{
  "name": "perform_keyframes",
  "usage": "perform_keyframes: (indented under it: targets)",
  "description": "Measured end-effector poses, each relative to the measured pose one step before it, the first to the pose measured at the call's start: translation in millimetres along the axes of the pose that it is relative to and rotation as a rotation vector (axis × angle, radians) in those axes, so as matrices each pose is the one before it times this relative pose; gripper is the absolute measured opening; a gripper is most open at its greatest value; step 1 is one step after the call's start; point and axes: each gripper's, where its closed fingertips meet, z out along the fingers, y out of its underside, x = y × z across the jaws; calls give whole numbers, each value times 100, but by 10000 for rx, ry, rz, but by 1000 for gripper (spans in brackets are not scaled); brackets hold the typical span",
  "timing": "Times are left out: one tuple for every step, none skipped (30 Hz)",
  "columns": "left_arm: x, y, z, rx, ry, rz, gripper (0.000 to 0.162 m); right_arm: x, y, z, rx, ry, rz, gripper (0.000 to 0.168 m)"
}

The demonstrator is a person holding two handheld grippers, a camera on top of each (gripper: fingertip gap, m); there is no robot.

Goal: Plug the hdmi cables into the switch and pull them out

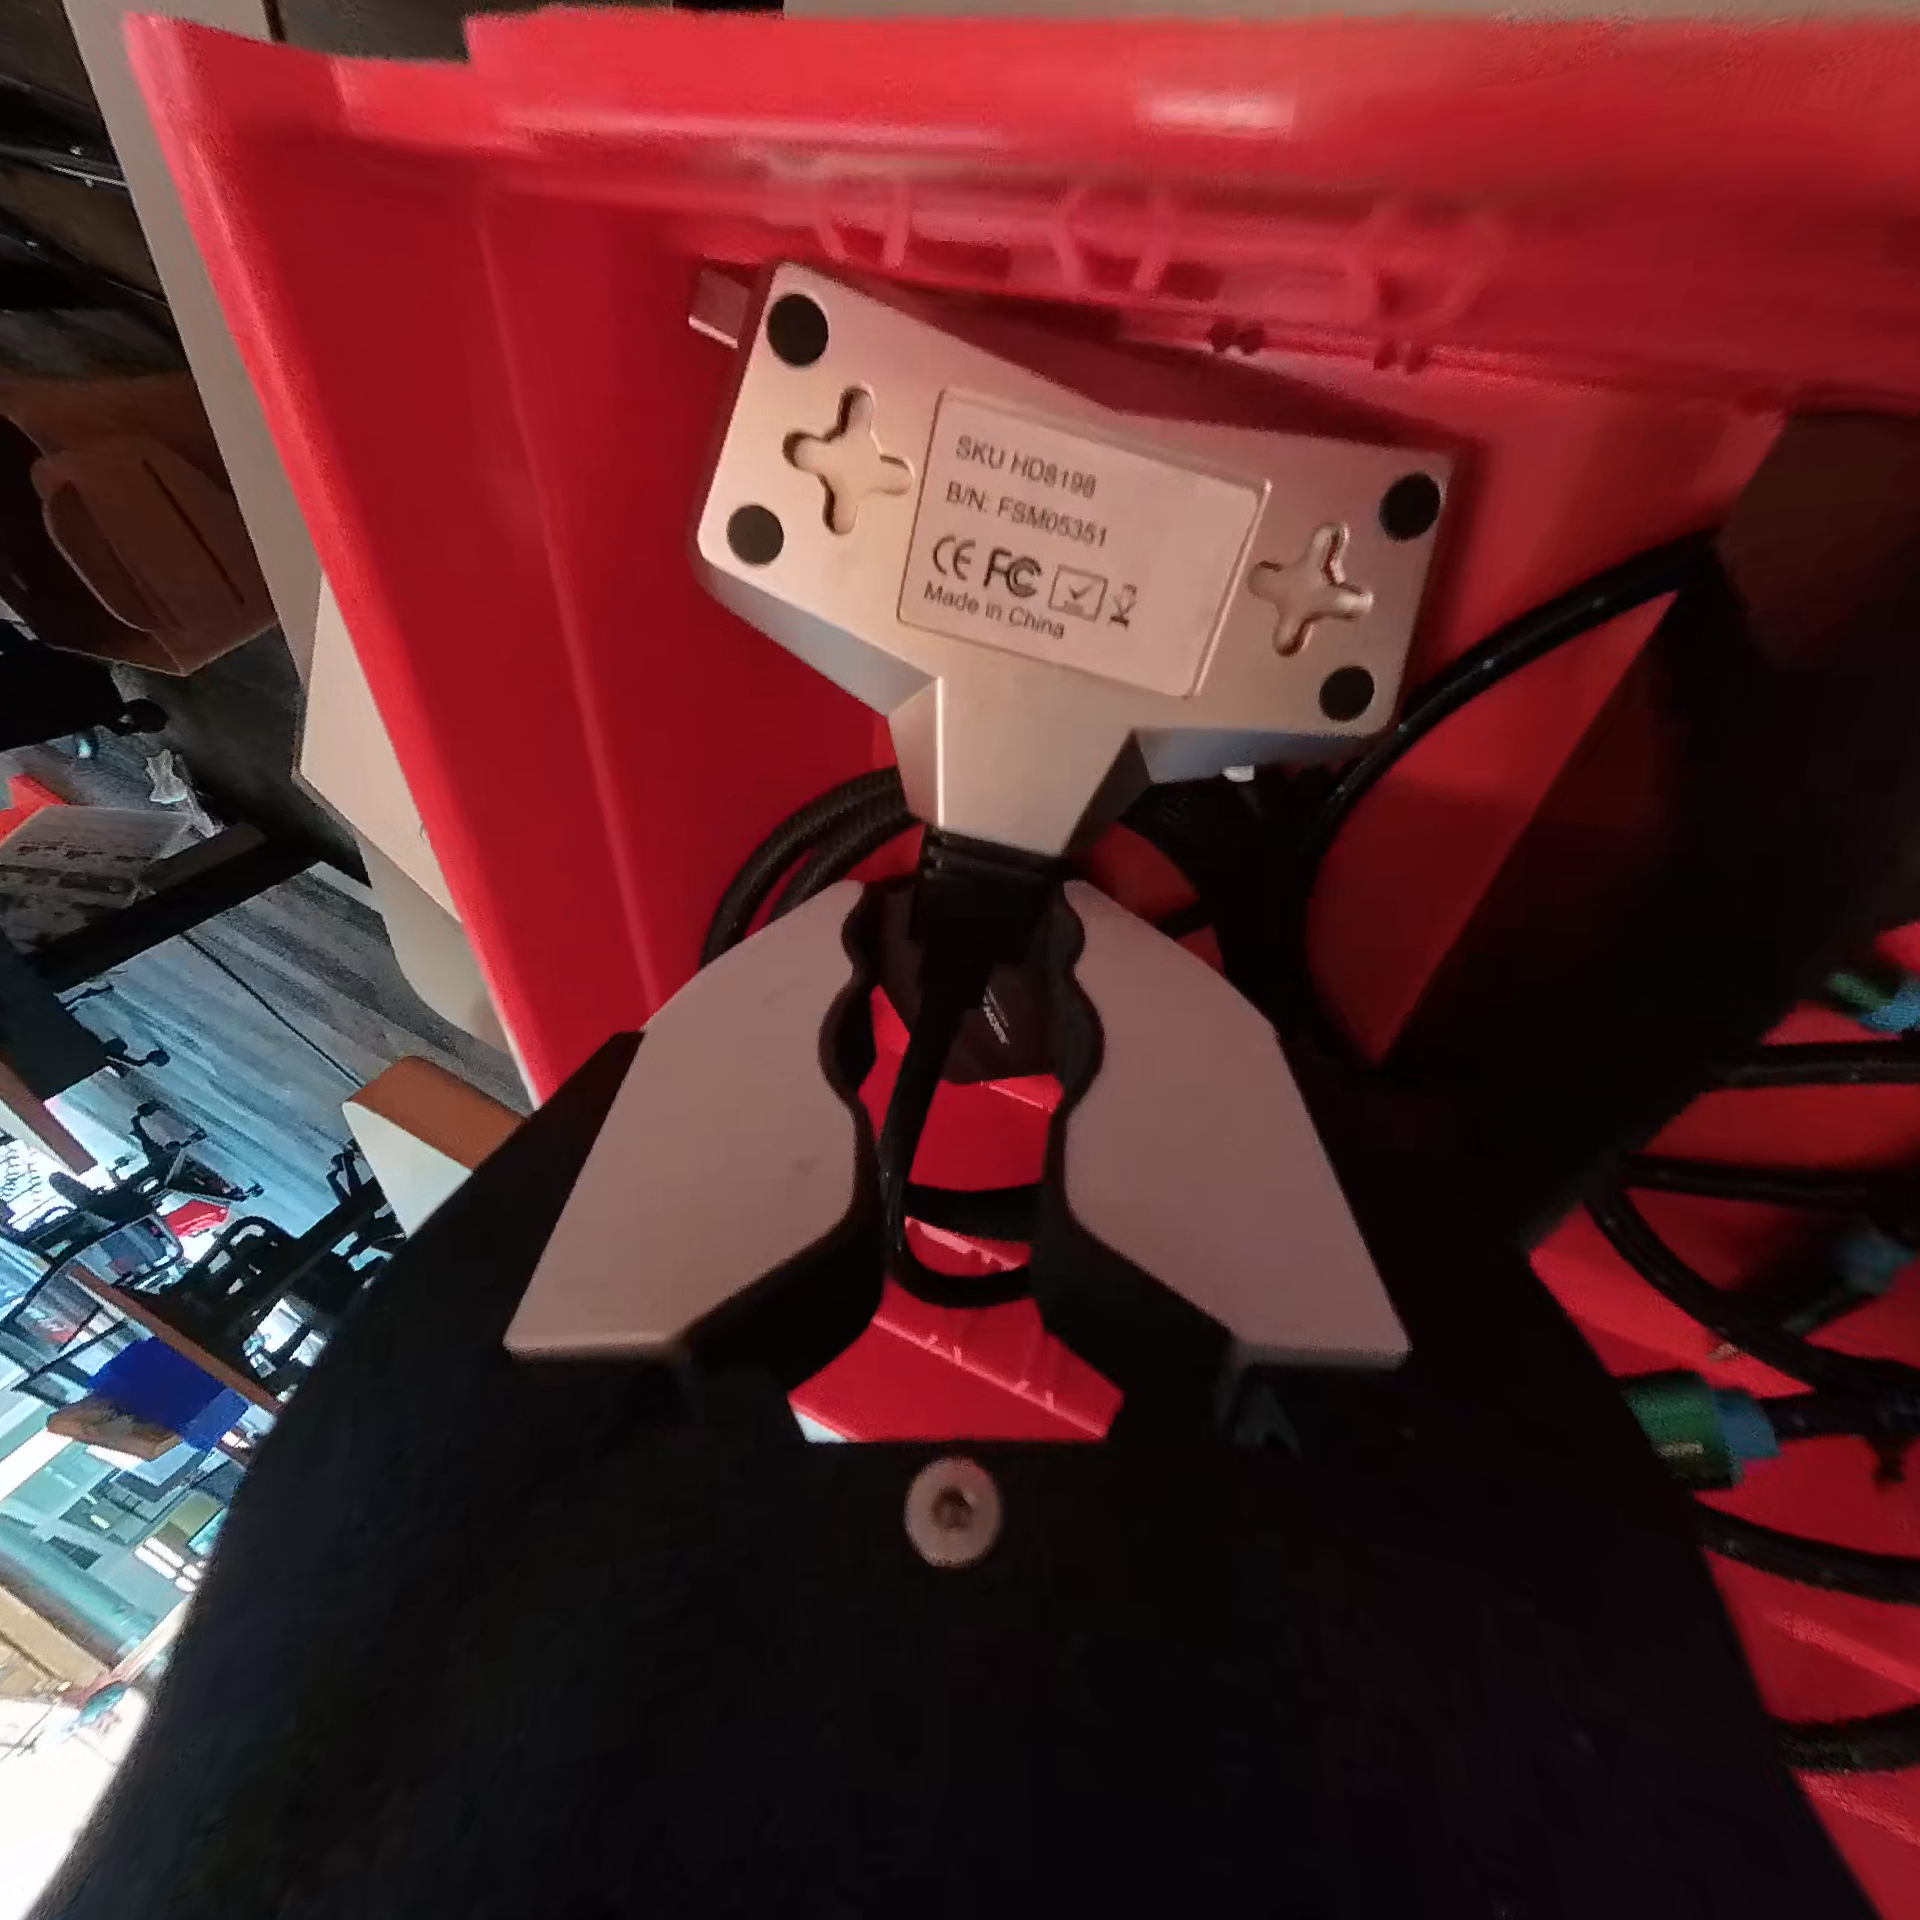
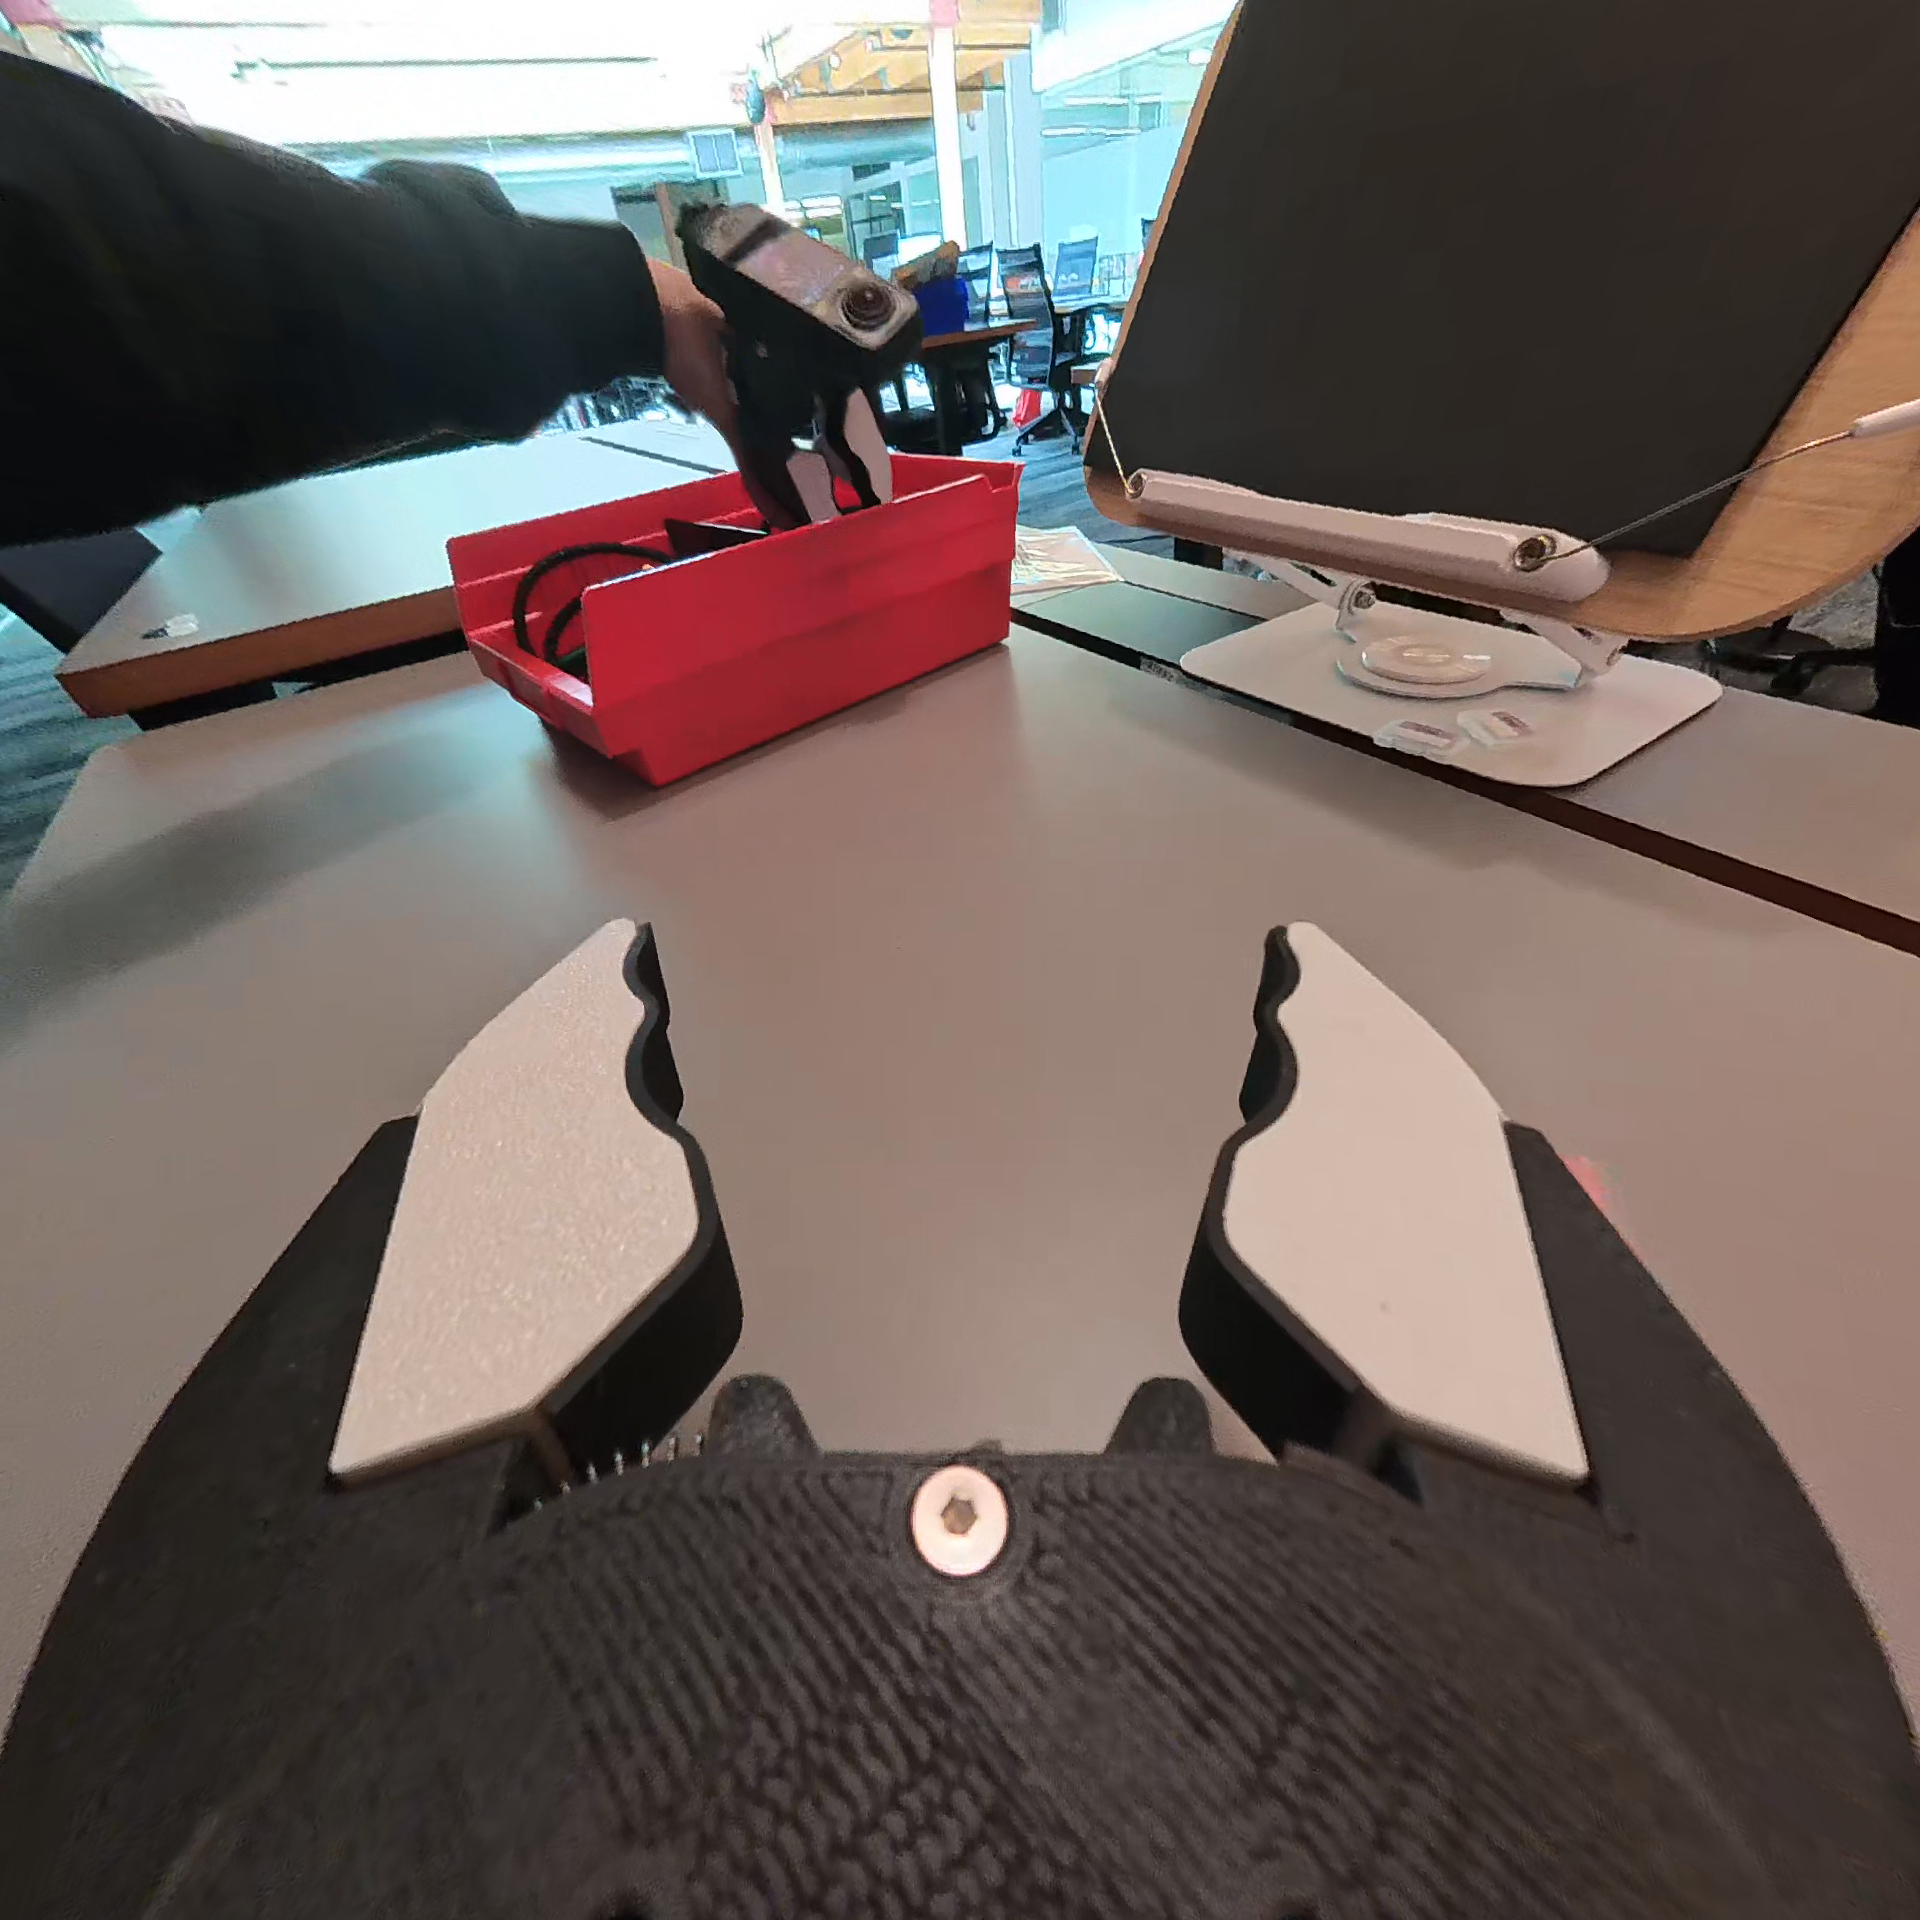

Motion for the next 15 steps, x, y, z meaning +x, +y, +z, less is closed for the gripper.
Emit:
perform_keyframes:
  targets:
    - [136,-170,206,2,65,-6,30,-27,14,-36,-21,-11,-35,108]
    - [121,-74,310,-68,28,-52,30,45,93,-21,-71,34,-69,108]
    - [121,115,391,-176,-15,3,31,48,123,-25,-80,32,-74,108]
    - [-21,171,392,-179,-158,81,30,-12,75,-7,-41,6,-35,109]
    - [-106,95,213,-96,-190,174,27,-36,-7,-2,16,-11,8,109]
    - [-98,31,10,-22,-83,107,26,-18,8,5,26,-3,31,108]
    - [-184,62,-118,-22,-107,-115,26,23,80,7,-10,9,19,108]
    - [-318,175,-236,-39,-208,-156,24,33,141,12,-51,19,-15,108]
    - [-234,191,-366,9,-144,-108,23,89,194,17,-88,48,-51,108]
    - [-222,127,-521,108,-120,-134,23,121,214,15,-105,65,-70,108]
    - [-382,99,-697,155,-186,-208,22,45,158,13,-82,32,-51,108]
    - [-561,20,-884,223,-256,-276,22,-38,50,6,-15,-16,-21,108]
    - [-691,-26,-1003,280,-321,-265,22,-75,-19,12,25,-29,12,108]
    - [-672,-8,-1091,254,-266,-239,22,-71,-42,14,18,-31,12,107]
    - [-629,-64,-1164,256,-236,-212,22,-65,-53,17,20,-14,-11,107]
